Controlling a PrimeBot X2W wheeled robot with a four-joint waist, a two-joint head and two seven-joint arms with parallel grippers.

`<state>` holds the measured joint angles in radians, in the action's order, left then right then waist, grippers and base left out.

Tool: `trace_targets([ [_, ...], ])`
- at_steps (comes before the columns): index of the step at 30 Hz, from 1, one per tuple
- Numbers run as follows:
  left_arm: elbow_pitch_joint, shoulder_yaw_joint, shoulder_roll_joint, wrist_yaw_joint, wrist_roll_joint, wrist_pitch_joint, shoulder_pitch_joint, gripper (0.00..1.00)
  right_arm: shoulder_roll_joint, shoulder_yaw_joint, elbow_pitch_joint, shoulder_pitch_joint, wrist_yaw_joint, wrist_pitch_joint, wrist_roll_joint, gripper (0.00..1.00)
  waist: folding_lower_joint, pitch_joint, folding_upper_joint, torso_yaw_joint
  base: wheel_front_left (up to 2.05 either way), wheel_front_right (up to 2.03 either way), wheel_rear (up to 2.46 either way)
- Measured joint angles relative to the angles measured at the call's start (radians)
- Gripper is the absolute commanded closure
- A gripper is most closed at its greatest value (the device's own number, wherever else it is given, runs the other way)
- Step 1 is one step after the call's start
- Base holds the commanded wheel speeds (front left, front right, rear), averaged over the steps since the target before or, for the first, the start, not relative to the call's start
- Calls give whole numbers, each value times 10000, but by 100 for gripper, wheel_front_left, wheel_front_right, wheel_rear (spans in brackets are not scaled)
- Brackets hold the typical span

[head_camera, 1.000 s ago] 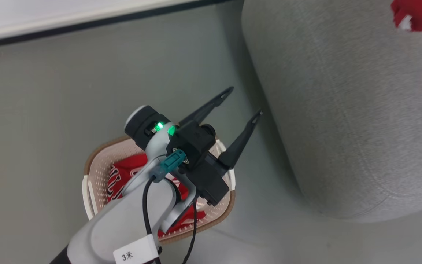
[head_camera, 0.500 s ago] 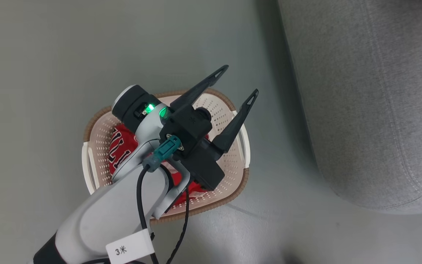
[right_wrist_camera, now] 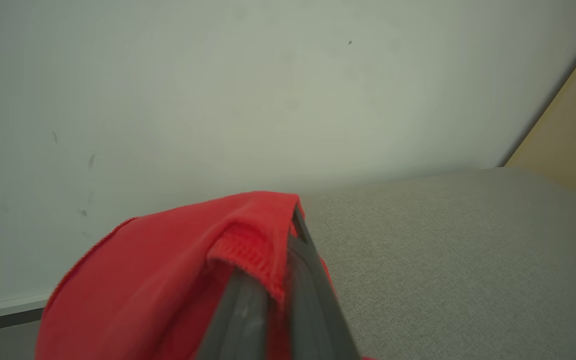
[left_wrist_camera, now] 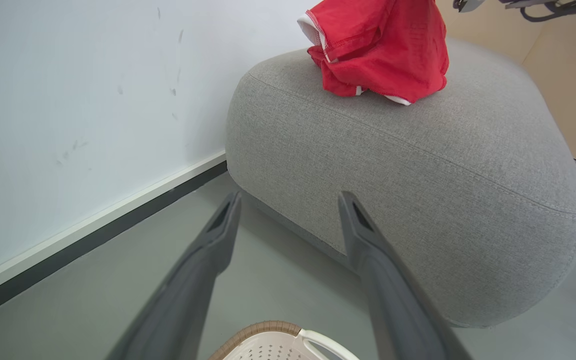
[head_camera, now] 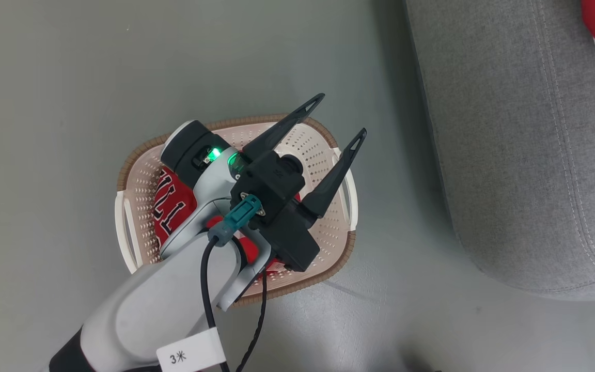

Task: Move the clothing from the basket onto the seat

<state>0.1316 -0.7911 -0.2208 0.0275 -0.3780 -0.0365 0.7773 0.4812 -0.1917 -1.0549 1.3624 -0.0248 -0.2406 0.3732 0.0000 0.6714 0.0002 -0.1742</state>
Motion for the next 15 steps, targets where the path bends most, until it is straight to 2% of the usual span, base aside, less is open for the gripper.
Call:
trace_targets([
  [4,12,-35,2,0,0,10,-19,0,-92,-104,-332,-25,119,-2,-77,100,0,-5,0,23,0,0,0],
  [15,25,-63,2,52,-2,10,-69,0,-276,-533,-1195,-252,67,-44,-447,100,0,65,-1,82,0,0,0],
])
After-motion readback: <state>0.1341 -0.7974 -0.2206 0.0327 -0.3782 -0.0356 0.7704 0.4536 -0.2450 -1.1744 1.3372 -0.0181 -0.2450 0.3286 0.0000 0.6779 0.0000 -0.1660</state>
